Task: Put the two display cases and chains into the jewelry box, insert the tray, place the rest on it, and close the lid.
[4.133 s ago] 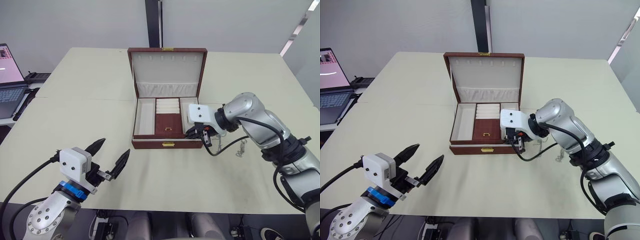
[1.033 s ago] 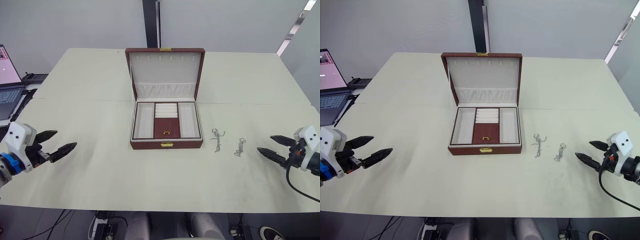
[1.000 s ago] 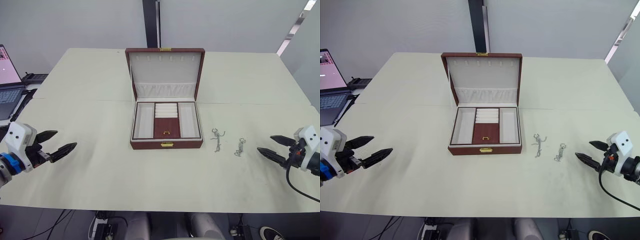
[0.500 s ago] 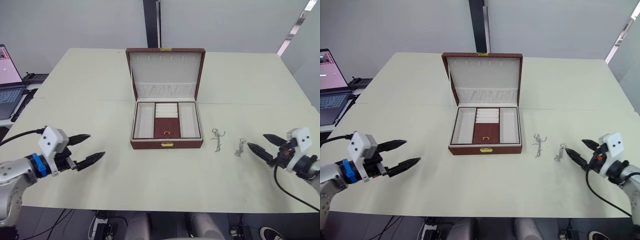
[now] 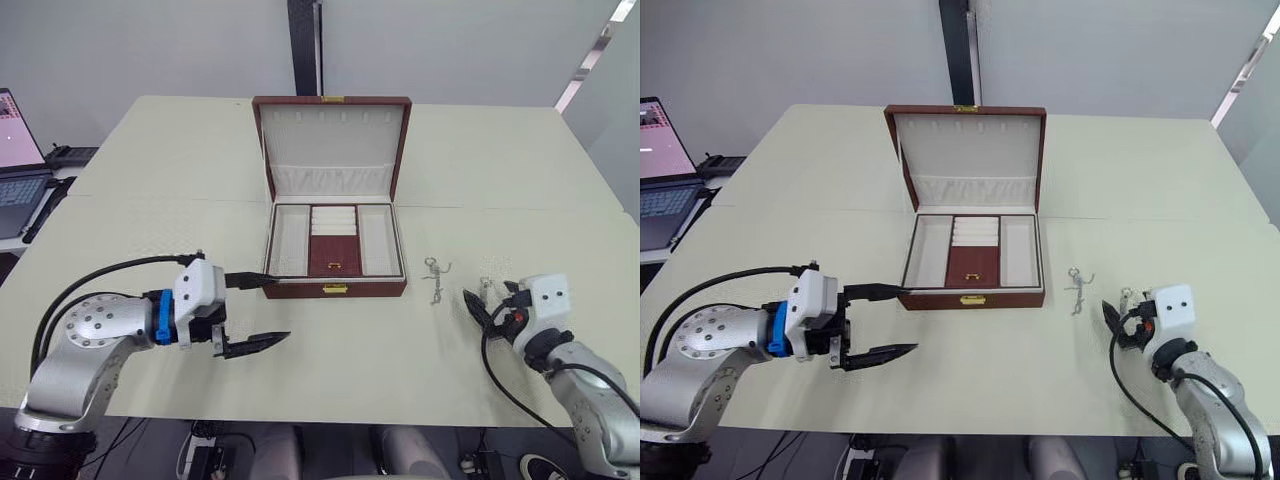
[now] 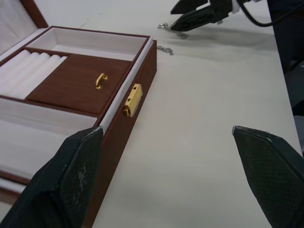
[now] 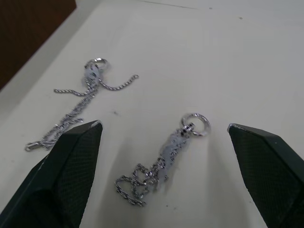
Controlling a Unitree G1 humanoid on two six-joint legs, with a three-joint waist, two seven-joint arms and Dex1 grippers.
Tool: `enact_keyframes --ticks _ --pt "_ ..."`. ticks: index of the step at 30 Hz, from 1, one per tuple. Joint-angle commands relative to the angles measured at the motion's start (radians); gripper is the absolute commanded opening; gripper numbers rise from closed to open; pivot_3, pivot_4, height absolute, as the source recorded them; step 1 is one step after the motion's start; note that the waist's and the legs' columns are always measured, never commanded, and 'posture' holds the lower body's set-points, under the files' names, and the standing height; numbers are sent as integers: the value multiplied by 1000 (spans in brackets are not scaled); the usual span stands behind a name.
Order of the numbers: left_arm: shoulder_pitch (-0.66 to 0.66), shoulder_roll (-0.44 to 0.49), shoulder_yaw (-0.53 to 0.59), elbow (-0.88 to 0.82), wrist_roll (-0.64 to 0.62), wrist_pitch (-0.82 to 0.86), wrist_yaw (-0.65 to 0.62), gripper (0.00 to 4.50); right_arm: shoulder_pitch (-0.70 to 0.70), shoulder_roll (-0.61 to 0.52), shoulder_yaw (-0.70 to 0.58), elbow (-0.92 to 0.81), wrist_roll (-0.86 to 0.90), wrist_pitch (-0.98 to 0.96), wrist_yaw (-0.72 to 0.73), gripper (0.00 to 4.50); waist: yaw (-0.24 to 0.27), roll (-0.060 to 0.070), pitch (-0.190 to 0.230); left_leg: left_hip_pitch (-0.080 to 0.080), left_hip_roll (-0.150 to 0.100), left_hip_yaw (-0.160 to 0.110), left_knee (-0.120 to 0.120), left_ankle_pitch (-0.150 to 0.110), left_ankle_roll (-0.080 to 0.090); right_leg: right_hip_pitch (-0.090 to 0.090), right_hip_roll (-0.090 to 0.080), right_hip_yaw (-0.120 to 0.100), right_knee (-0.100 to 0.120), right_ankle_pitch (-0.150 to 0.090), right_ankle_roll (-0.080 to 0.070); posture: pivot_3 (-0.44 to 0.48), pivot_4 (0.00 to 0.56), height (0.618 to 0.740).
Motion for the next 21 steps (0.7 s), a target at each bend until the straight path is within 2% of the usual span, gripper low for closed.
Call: enact_keyframes --ticks 1,15,18,21 --pt "-5 -20 -40 -41 7 -51 -22 4500 8 42 16 19 -46 -49 -53 4477 0 0 0 0 0 0 0 0 0 0 0 0 0 0 0 0 150 740" --pt "-15 -43 -59 -19 18 -85 -17 4500 -10 93 46 82 -75 -39 -94 4477 0 -2 -2 1 0 -1 1 0 0 1 0 0 2 0 0 0 150 740" --pt "-7 -44 -57 -18 19 -92 -15 4500 -3 89 50 85 -80 -36 -94 3860 0 -2 -2 1 0 -1 1 0 0 1 0 0 2 0 0 0 150 740" --pt "0 -47 -55 -20 17 -94 -12 4500 5 86 54 82 -82 -34 -93 2749 0 -3 -3 1 0 -1 1 0 0 1 0 0 2 0 0 0 150 740"
